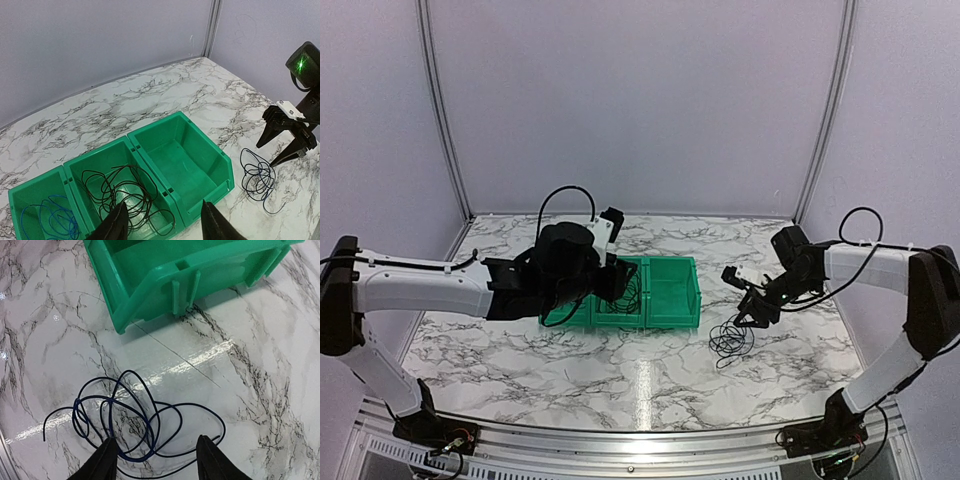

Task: Untangle the cables

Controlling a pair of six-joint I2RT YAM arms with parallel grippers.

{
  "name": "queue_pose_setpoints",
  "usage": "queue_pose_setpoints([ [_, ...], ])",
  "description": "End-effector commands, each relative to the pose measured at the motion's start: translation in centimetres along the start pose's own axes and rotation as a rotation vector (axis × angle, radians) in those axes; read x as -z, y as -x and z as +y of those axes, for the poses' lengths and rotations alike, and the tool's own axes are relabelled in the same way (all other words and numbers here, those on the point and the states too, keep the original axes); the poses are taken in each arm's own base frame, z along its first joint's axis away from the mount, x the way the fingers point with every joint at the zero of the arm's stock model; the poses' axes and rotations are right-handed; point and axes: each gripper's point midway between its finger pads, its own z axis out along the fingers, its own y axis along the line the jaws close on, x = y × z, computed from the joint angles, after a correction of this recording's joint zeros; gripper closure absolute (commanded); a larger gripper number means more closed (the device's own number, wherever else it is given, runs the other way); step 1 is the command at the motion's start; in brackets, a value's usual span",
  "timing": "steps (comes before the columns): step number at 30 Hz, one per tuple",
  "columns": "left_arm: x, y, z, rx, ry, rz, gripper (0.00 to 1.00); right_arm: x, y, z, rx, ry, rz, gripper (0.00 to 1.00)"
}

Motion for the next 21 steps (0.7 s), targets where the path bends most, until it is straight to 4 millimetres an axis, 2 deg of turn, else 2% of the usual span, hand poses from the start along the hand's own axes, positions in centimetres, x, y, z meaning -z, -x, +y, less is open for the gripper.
queue_pose_setpoints([
  [1,-0.8,0.8,-0.8,-0.008,-0.009,-0.032,0.48,-0.8,-0.2,-0.9,-0.008,0.002,0.034,0.46],
  [4,-0.9,0.9,-1.0,-0.001,-0.017,-0.033,0.48,-2.0,-0.6,-1.8,-0.031,-0.019,0.063,0.46],
  [6,-1.0,0.9,-1.2,0.014,-0.023,-0.035,0.48,-2.5,-0.5,-2.4,-0.044,-0.029,0.075,0.52],
  [10,-1.3,1.2,-2.0,0.072,-0.053,-0.058,0.48,-2.1,1.0,-2.7,-0.068,-0.026,0.038,0.92],
  [11,-1.6,1.1,-2.4,0.092,-0.069,-0.063,0.48,-1.6,1.5,-2.6,-0.067,-0.032,0.020,0.97],
  [13,-2.3,0.9,-3.7,0.123,-0.106,-0.069,0.48,-0.4,2.3,-2.3,-0.062,-0.052,-0.013,1.00],
  [16,-3.4,0.5,-6.8,0.100,-0.149,-0.076,0.46,1.9,3.5,-1.5,-0.049,-0.075,-0.052,1.00],
  [21,-4.4,1.5,-11.3,0.102,-0.201,-0.124,0.37,4.9,4.9,-0.4,-0.044,-0.092,-0.089,1.00],
])
